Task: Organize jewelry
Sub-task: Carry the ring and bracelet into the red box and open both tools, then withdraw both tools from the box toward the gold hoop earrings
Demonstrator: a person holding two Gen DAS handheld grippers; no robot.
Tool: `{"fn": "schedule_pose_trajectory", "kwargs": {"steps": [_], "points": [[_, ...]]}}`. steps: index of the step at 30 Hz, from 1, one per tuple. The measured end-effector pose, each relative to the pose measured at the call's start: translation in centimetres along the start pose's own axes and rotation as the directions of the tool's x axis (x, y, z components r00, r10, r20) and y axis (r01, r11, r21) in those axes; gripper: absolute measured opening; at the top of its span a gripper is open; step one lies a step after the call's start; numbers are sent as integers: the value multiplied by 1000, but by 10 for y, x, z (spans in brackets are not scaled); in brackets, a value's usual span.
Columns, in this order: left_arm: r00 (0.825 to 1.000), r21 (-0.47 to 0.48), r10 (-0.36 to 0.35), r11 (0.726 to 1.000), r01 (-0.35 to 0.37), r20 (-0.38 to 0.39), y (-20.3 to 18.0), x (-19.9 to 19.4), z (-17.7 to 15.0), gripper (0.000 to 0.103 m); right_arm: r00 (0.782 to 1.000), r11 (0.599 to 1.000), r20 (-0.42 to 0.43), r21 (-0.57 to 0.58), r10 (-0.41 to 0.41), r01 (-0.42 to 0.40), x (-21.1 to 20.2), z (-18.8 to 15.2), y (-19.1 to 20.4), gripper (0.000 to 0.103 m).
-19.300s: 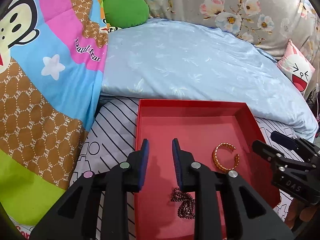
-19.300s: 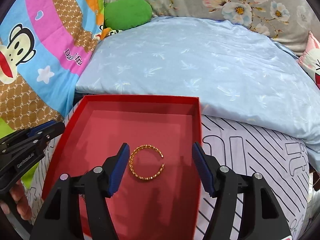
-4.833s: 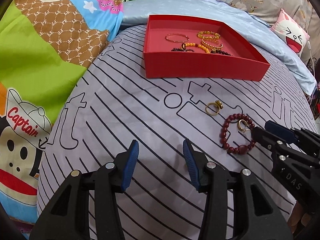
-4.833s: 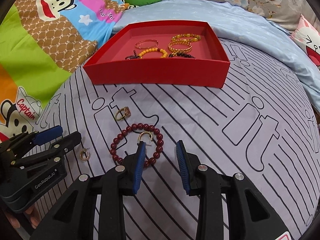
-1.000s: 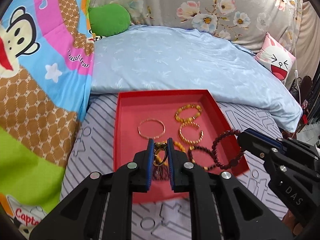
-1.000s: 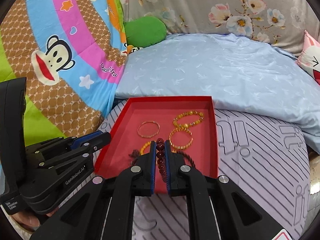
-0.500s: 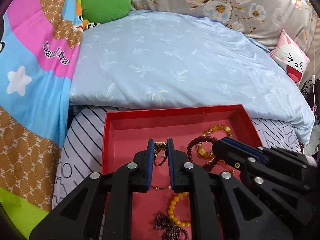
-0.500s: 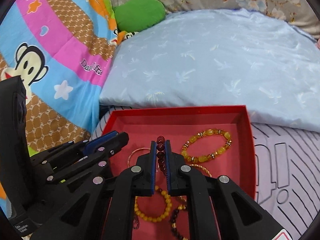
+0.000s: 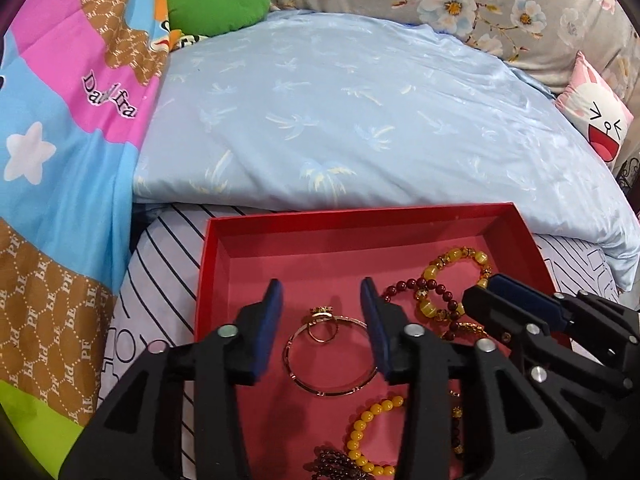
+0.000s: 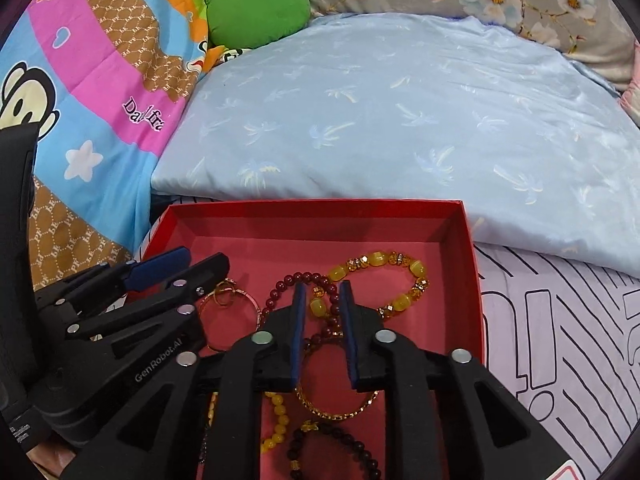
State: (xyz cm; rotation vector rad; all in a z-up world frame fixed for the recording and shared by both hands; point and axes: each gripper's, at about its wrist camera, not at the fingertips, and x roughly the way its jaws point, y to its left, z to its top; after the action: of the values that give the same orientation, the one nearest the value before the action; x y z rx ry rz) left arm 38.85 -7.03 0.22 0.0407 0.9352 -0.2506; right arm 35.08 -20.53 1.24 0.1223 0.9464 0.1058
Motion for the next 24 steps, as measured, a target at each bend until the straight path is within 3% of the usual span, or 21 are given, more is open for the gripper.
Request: {"fn": "schedule_pose_trajectory", "kwargs": {"steps": [10, 24], "points": [[1000, 19, 11, 1000, -12, 29, -8, -25, -6, 44, 999, 1000, 43, -10, -7, 7, -30, -10, 5, 25], [997, 40, 0, 999, -3, 77, -27, -95, -37, 44, 995, 1000, 95, -3, -8, 8, -102, -49, 12, 25]]}}
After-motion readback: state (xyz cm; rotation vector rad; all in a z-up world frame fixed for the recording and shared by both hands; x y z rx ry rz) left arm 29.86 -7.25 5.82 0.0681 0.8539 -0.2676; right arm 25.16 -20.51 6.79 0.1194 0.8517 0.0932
